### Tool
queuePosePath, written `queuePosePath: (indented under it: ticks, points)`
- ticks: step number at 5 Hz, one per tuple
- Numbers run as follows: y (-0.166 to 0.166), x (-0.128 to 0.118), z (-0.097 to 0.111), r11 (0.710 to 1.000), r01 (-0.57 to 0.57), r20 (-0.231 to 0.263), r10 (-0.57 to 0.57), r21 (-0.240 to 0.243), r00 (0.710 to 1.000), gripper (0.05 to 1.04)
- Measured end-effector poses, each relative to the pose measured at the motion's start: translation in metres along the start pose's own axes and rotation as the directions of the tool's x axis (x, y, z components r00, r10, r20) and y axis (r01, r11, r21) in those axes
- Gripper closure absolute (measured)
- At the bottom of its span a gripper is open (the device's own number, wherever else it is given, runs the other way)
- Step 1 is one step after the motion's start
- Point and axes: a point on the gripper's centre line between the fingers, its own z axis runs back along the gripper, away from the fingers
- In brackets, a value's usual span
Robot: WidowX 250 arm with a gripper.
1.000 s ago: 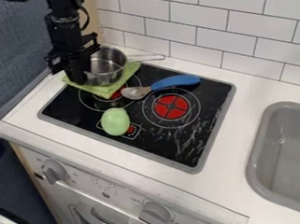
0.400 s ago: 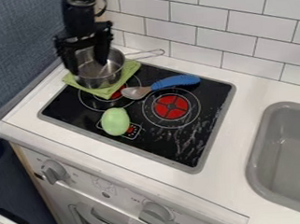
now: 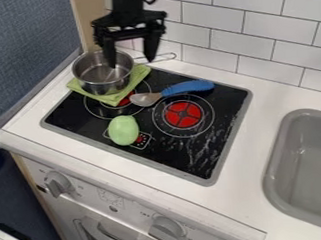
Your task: Pick the silver pot up and put it on the cloth lying at the left corner of the shelve
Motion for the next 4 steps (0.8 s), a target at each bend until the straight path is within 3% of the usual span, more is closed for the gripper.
queuePosePath:
  ticks: [1,2,3,4]
  points:
    - [-0.024,-0.015,0.003,0.968,0.239,-0.004,-0.240,-0.074,0.971,0.083]
    - [-0.050,-0.028,0.010,0.877,0.459,0.038,-0.458,-0.141,0.888,0.083]
    - [-0.073,-0.033,0.025,0.796,0.586,0.086,-0.580,-0.153,0.810,0.083]
    - [-0.081,-0.037,0.021,0.769,0.618,0.055,-0.619,-0.163,0.784,0.083]
